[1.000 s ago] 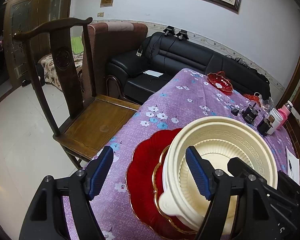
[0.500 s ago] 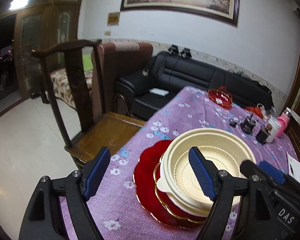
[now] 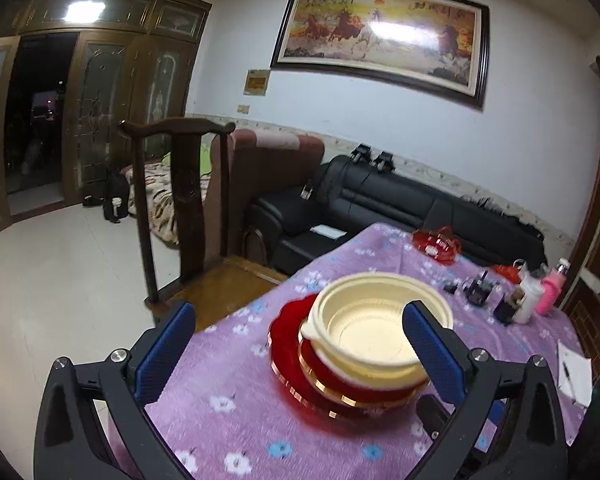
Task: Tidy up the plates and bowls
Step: 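Withdraw both grippers from the finished dish stack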
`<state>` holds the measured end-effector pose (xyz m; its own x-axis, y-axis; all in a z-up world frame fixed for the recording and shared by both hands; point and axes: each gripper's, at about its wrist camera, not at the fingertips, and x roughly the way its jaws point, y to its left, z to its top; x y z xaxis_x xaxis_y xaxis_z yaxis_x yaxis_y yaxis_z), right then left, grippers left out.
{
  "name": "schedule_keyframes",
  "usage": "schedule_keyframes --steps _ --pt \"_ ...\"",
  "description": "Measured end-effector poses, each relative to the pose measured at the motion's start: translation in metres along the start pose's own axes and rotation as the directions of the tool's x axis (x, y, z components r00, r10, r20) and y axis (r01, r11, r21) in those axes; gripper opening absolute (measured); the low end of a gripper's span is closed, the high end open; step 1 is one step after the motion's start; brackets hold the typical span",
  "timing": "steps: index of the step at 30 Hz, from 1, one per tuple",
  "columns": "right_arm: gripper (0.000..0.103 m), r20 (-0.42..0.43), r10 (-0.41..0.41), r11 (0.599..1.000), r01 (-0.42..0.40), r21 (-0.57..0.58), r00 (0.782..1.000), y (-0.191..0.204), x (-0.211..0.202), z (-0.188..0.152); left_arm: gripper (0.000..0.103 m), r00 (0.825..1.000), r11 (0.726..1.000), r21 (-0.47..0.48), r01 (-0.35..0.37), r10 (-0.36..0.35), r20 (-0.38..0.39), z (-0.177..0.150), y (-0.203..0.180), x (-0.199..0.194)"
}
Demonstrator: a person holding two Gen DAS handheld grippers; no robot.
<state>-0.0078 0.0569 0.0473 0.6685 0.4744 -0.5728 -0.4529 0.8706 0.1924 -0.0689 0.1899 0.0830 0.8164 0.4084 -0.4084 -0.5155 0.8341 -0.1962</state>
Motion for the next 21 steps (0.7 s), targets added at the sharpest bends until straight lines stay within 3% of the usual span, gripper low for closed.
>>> schedule_keyframes --steps 9,21 --pt "0.079 -0.010 -0.005 1.000 0.005 -0.019 1.000 -0.003 -0.008 -0.016 0.103 0.998 1.000 -0.001 0.019 -0.019 -0.064 -0.011 -0.004 -0.004" --pt "0.080 -0.010 -0.009 0.998 0.008 -0.058 1.000 -0.002 -0.008 -0.022 0.103 0.993 0.995 0.090 0.052 -0.042 -0.108 -0.017 -0.021 0.002"
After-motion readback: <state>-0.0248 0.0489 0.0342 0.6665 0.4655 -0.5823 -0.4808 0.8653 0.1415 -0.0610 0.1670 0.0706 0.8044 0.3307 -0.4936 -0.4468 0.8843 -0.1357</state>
